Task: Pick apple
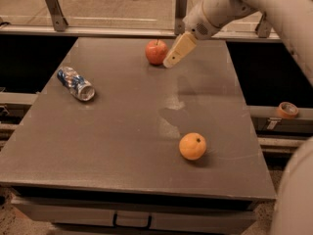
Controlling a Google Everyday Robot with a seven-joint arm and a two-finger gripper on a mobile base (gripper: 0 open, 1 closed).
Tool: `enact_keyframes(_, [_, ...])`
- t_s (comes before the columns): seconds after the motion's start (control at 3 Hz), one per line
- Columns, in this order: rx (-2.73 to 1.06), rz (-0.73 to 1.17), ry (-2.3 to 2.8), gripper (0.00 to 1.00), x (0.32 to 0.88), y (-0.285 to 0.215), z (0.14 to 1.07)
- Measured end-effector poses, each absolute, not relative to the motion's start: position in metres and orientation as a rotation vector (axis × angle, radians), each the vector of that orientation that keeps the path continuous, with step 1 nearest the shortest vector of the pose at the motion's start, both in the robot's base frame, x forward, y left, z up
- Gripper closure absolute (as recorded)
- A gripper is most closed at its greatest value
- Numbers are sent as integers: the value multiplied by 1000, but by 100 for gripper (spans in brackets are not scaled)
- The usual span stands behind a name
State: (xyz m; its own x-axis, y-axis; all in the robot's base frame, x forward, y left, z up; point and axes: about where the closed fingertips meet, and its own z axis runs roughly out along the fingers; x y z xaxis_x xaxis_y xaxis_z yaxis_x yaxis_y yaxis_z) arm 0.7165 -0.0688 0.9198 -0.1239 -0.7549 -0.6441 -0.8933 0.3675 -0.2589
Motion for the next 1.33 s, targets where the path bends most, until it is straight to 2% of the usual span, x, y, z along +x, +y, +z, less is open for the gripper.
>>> enact_keyframes(0.33, [-1355, 339, 1906, 0, 747, -43, 899])
enact_keyframes(1.0, [-1204, 425, 1976, 0, 787, -26, 857])
enact_keyframes(1.33, [-1163, 462, 1981, 18, 795, -21, 846])
